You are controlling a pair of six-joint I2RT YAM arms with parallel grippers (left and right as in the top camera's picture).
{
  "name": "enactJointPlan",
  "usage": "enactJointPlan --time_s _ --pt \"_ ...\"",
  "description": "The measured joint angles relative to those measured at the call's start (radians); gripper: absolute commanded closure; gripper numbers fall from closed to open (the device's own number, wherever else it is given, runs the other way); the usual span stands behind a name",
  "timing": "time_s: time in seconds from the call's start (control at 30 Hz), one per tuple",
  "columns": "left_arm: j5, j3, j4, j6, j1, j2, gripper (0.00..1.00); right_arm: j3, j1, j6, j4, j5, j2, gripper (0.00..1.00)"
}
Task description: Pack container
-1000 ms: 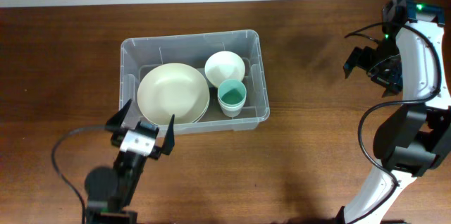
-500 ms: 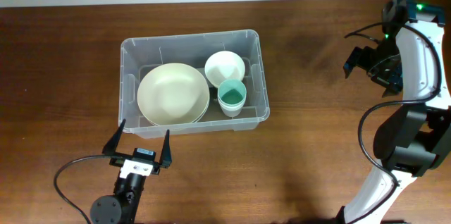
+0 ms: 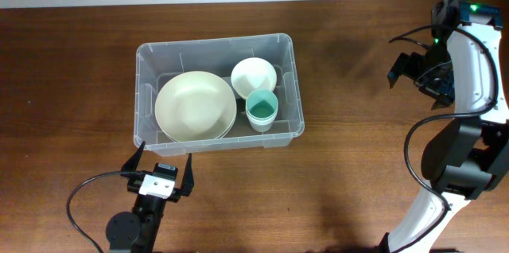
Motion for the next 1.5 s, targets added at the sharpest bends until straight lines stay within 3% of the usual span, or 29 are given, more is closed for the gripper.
enactJointPlan --time_s 1.17,1.5 --pt "0.0 0.0 0.0 0.0 0.0 0.0 0.0 0.0 0.0 0.0 0.006 0.0 0.0 0.01" --pt "0.0 0.0 0.0 0.0 0.0 0.0 0.0 -0.012 0.096 -0.001 0.259 0.063 -0.109 0.01"
